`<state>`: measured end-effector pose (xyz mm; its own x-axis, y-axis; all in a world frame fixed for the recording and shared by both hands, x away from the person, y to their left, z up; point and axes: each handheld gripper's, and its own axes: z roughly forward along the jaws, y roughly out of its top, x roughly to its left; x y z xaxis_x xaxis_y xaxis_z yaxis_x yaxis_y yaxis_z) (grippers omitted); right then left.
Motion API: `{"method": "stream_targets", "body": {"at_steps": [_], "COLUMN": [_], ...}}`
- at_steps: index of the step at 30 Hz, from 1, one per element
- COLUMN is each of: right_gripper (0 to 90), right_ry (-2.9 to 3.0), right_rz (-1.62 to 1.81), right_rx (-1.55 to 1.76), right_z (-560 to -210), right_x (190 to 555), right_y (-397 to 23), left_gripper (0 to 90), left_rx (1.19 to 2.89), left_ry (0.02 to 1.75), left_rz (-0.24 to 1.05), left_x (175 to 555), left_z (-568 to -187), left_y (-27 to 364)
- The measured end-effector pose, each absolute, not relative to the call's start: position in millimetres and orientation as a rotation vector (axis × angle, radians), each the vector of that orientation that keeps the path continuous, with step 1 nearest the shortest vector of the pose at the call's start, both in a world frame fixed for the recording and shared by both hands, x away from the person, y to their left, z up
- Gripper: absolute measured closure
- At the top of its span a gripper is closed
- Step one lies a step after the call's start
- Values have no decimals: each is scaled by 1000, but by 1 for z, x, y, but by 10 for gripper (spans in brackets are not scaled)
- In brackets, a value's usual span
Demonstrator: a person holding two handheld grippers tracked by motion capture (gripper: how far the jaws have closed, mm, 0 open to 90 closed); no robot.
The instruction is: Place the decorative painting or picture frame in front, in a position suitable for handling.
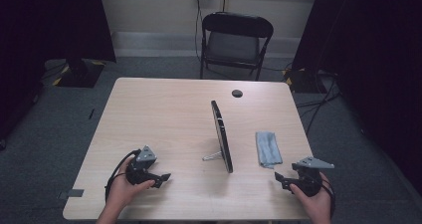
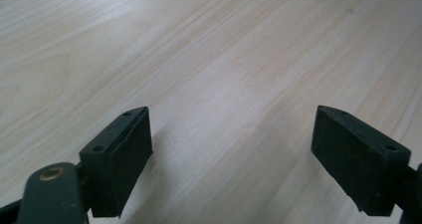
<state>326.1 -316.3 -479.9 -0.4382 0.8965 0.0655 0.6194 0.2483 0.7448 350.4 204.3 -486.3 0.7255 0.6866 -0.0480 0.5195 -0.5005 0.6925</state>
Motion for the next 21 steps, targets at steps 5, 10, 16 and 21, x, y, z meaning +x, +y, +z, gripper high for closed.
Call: {"method": "stream_targets", "body": {"at_steps": [5, 10, 16, 21], "right_gripper": [196, 202, 210, 224], "right_ry": [2138, 2140, 2174, 2178], "right_rz": [1004, 995, 933, 891], "right_rx": [1374, 1359, 1346, 1341], "right_z": [-476, -475, -480, -478], "right_x": [328, 332, 344, 352], "right_y": [-310, -300, -285, -280], "left_gripper": [164, 163, 171, 171], "left_rx": [2204, 2212, 2215, 2198], "left_ry": [909, 896, 889, 895], "left_rz": [293, 278, 282, 279], "left_x": [345, 341, 339, 340], "left_z": [-485, -485, -482, -481], "left_y": [206, 203, 202, 202]}}
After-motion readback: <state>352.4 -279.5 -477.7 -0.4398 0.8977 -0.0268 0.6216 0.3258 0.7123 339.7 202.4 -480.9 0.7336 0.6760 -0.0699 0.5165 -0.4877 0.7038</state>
